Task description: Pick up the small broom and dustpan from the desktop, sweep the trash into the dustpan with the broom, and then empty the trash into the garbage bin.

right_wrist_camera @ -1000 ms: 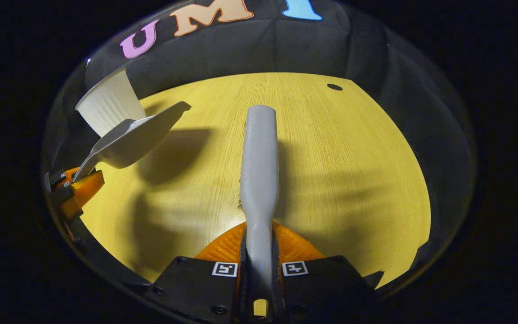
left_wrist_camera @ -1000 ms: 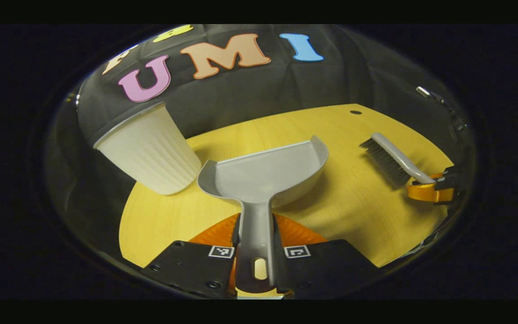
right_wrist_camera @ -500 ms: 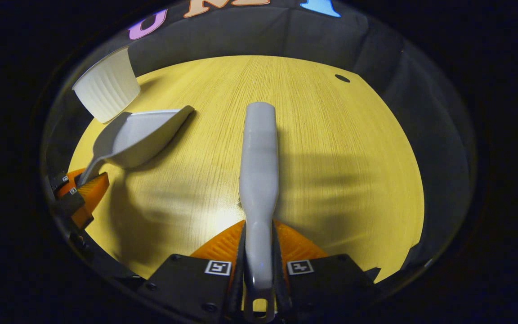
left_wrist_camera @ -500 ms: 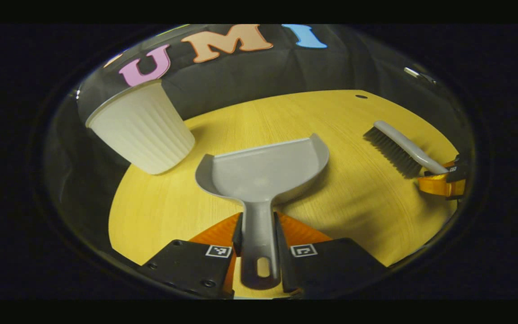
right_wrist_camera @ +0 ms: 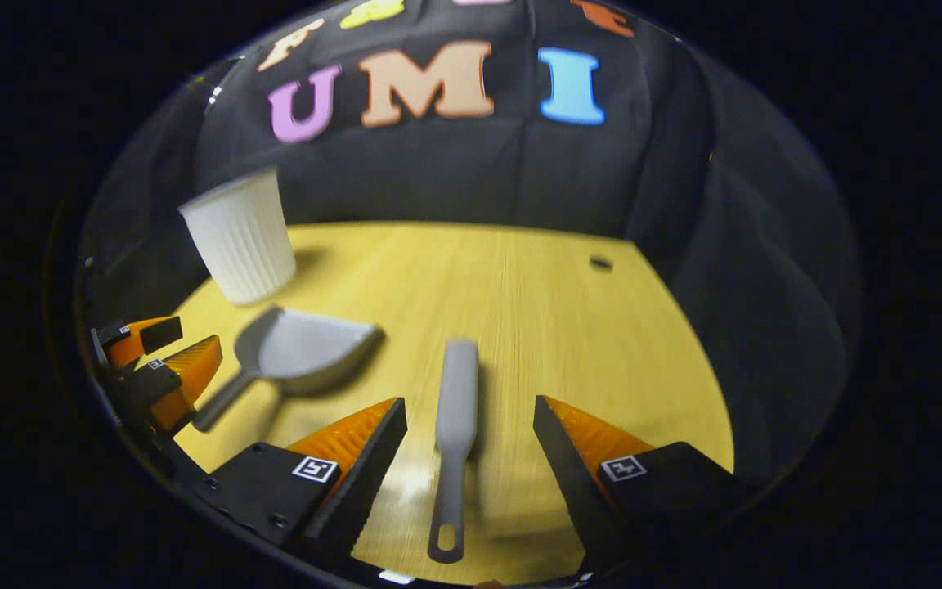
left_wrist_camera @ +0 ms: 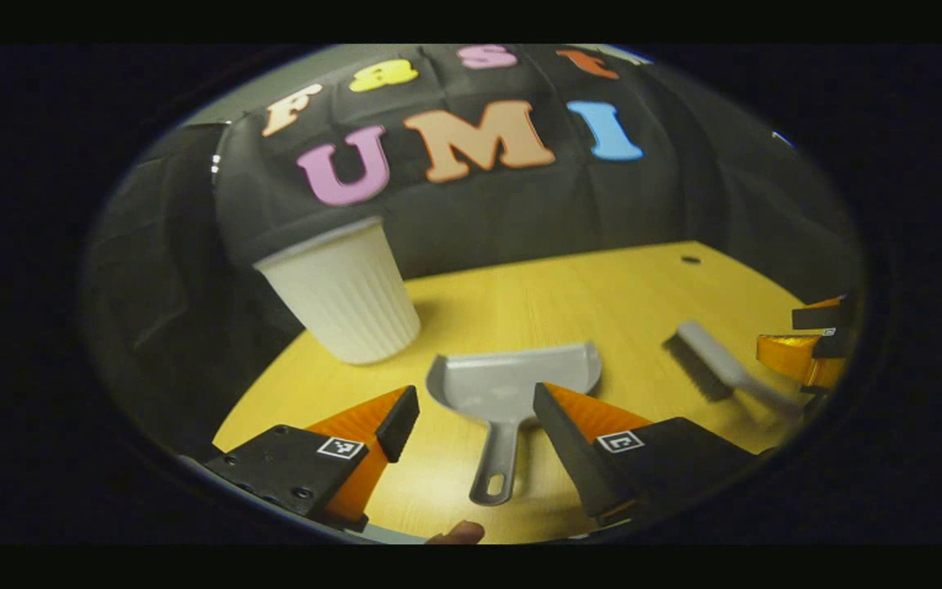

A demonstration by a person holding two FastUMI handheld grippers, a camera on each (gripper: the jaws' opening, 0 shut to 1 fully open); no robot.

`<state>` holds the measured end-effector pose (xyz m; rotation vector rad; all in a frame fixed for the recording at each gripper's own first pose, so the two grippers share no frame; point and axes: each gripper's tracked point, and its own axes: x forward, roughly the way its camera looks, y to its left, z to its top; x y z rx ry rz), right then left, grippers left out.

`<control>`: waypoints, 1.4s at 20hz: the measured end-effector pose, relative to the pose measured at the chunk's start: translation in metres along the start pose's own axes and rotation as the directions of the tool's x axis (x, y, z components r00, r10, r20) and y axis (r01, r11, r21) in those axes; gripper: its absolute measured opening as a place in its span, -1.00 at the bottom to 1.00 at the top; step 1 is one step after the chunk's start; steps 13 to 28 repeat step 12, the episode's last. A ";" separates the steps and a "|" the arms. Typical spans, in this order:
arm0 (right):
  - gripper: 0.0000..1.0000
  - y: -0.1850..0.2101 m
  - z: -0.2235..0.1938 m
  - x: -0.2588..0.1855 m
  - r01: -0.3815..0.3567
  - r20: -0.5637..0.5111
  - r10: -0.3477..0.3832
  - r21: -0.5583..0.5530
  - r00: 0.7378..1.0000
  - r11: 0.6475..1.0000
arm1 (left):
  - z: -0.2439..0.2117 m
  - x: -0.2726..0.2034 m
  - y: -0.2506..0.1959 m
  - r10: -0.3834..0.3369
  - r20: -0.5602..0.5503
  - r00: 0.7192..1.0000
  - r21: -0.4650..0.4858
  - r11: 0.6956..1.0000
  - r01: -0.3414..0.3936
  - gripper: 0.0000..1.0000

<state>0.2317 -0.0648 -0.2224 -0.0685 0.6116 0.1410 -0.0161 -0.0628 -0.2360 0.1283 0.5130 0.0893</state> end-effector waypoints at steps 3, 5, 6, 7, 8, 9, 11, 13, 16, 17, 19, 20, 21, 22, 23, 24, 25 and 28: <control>0.99 -0.013 0.082 -0.055 -0.009 0.274 0.018 -0.032 0.962 0.999 | 0.088 -0.038 0.002 0.045 0.199 0.979 -0.039 0.999 -0.038 0.73; 0.98 -0.016 0.110 -0.088 -0.009 0.369 0.020 -0.032 0.929 0.999 | 0.119 -0.055 -0.008 0.030 0.264 0.964 -0.064 0.998 -0.013 0.73; 0.99 -0.014 0.122 -0.100 -0.011 0.401 0.019 -0.021 0.916 1.000 | 0.133 -0.061 -0.014 0.013 0.299 0.954 -0.074 0.997 0.009 0.73; 0.98 -0.015 0.131 -0.110 -0.014 0.432 0.013 0.000 0.902 1.000 | 0.144 -0.069 -0.014 0.003 0.328 0.945 -0.078 0.997 0.024 0.72; 0.98 -0.016 0.137 -0.116 -0.011 0.458 0.000 0.021 0.889 1.000 | 0.154 -0.074 -0.016 -0.010 0.359 0.933 -0.075 0.996 0.040 0.72; 0.99 -0.018 0.138 -0.116 0.001 0.472 -0.022 0.044 0.881 0.999 | 0.161 -0.077 -0.019 -0.026 0.375 0.927 -0.067 0.996 0.056 0.72; 0.99 -0.014 0.137 -0.114 0.010 0.489 -0.038 0.059 0.872 0.998 | 0.171 -0.074 -0.020 -0.048 0.389 0.920 -0.047 0.996 0.072 0.73; 0.98 -0.017 0.137 -0.115 0.026 0.489 -0.054 0.063 0.871 0.998 | 0.175 -0.074 -0.019 -0.053 0.399 0.915 -0.047 0.996 0.079 0.73; 0.98 -0.017 0.137 -0.115 0.026 0.489 -0.054 0.063 0.871 0.998 | 0.175 -0.074 -0.019 -0.053 0.399 0.915 -0.047 0.996 0.079 0.73; 0.98 -0.017 0.137 -0.115 0.026 0.489 -0.054 0.063 0.871 0.998 | 0.175 -0.074 -0.019 -0.053 0.399 0.915 -0.047 0.996 0.079 0.73; 0.98 -0.017 0.137 -0.115 0.026 0.489 -0.054 0.063 0.871 0.998 | 0.175 -0.074 -0.019 -0.053 0.399 0.915 -0.047 0.996 0.079 0.73; 0.98 -0.017 0.137 -0.115 0.026 0.489 -0.054 0.063 0.871 0.998 | 0.175 -0.074 -0.019 -0.053 0.399 0.915 -0.047 0.996 0.079 0.73; 0.98 -0.017 0.137 -0.115 0.026 0.489 -0.054 0.063 0.871 0.998 | 0.175 -0.074 -0.019 -0.053 0.399 0.915 -0.047 0.996 0.079 0.73; 0.98 -0.017 0.137 -0.115 0.026 0.489 -0.054 0.063 0.871 0.998 | 0.175 -0.074 -0.019 -0.053 0.399 0.915 -0.047 0.996 0.079 0.73; 0.98 -0.017 0.137 -0.115 0.026 0.489 -0.054 0.063 0.871 0.998 | 0.175 -0.074 -0.019 -0.053 0.399 0.915 -0.047 0.996 0.079 0.73; 0.98 -0.017 0.137 -0.115 0.026 0.489 -0.054 0.063 0.871 0.998 | 0.175 -0.074 -0.019 -0.053 0.399 0.915 -0.047 0.996 0.079 0.73; 0.98 -0.017 0.137 -0.115 0.026 0.489 -0.054 0.063 0.871 0.998 | 0.175 -0.074 -0.019 -0.053 0.399 0.915 -0.047 0.996 0.079 0.73; 0.98 -0.017 0.137 -0.115 0.026 0.489 -0.054 0.063 0.871 0.998 | 0.175 -0.074 -0.019 -0.053 0.399 0.915 -0.047 0.996 0.079 0.73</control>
